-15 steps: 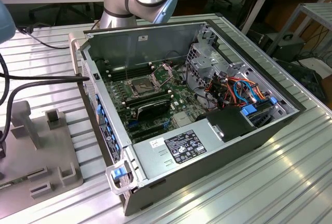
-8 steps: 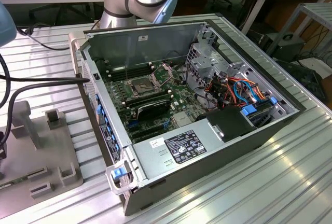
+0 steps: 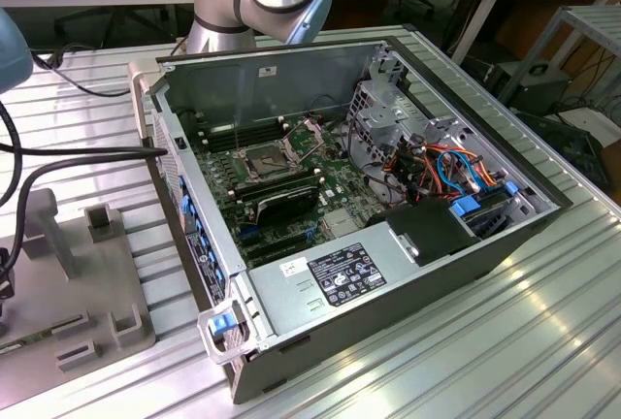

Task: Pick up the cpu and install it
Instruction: 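Pick up the cpu and move it towards the insertion slot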

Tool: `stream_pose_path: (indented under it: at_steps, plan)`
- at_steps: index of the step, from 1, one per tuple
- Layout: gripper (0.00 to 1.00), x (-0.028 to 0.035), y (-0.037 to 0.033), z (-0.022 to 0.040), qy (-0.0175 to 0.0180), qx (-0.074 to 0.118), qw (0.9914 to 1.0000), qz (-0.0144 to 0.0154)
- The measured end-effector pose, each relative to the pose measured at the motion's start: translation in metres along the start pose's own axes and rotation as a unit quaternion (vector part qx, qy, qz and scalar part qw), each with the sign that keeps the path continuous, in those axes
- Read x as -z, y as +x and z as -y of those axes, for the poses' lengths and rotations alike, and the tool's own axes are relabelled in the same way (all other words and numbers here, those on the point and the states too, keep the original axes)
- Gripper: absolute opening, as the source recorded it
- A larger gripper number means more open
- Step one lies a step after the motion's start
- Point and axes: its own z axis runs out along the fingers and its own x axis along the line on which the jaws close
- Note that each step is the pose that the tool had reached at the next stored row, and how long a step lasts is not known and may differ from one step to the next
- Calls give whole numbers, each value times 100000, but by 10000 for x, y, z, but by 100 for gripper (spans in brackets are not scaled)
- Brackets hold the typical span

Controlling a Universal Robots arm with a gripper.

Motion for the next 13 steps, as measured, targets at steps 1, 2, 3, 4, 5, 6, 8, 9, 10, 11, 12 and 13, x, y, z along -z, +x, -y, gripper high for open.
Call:
stream_pose_path:
  at_steps: [1, 2, 3, 4, 5, 6, 8, 9, 10, 11, 12, 13]
  plan:
    - [66, -3, 0, 0, -1, 2, 100000, 1]
    - [66, -6, 0, 0, -3, 3, 100000, 8]
    - [66, -14, 0, 0, -10, 3, 100000, 17]
    - [66, -17, 0, 0, -1, 4, 100000, 4]
    - [66, -20, 0, -5, -10, 1, 100000, 20]
    - [66, -22, 1, -11, -6, 0, 100000, 17]
    - [66, -25, 1, -24, -4, 4, 100000, 10]
    - [66, -27, 2, -37, -3, 3, 100000, 8]
    - [66, -29, 2, -41, -5, 9, 100000, 12]
    - [66, -31, 2, -44, -8, 10, 100000, 16]
    - [66, -31, 3, -48, -3, 3, 100000, 5]
    - [66, -31, 3, -49, 4, 5, 100000, 3]
